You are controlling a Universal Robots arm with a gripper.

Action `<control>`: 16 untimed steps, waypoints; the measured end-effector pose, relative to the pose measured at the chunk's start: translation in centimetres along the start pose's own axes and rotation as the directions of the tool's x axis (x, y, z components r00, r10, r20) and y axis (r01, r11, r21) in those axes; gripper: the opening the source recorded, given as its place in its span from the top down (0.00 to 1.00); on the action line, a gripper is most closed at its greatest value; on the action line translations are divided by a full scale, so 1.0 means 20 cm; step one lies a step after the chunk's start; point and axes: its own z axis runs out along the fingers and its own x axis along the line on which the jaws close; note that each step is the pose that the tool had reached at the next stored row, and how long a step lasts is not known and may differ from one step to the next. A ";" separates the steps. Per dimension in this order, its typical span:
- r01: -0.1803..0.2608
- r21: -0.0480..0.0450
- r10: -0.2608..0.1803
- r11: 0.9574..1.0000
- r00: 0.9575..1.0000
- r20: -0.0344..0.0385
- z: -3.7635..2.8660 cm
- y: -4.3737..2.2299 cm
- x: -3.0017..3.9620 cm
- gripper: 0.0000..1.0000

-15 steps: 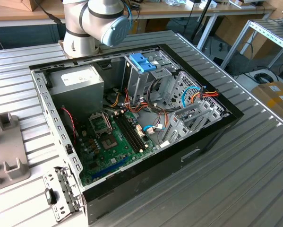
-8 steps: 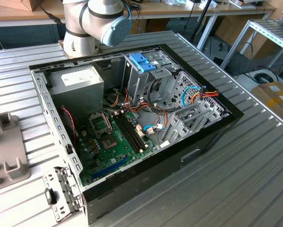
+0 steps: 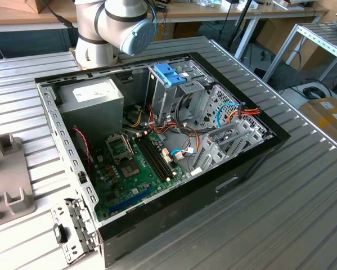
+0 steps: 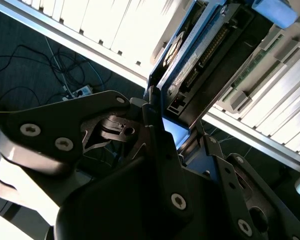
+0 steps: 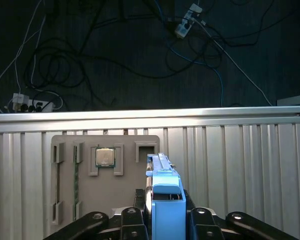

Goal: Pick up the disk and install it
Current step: 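Pick up the disk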

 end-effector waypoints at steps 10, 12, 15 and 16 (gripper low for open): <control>0.000 0.000 0.000 1.000 1.000 0.000 -0.024 0.001 -0.001 0.63; 0.000 0.000 0.000 1.000 1.000 0.000 -0.030 0.002 -0.002 0.63; 0.000 0.000 0.000 1.000 1.000 0.000 -0.040 0.002 -0.002 0.63; 0.000 0.000 0.000 1.000 1.000 0.000 -0.044 0.002 -0.003 0.63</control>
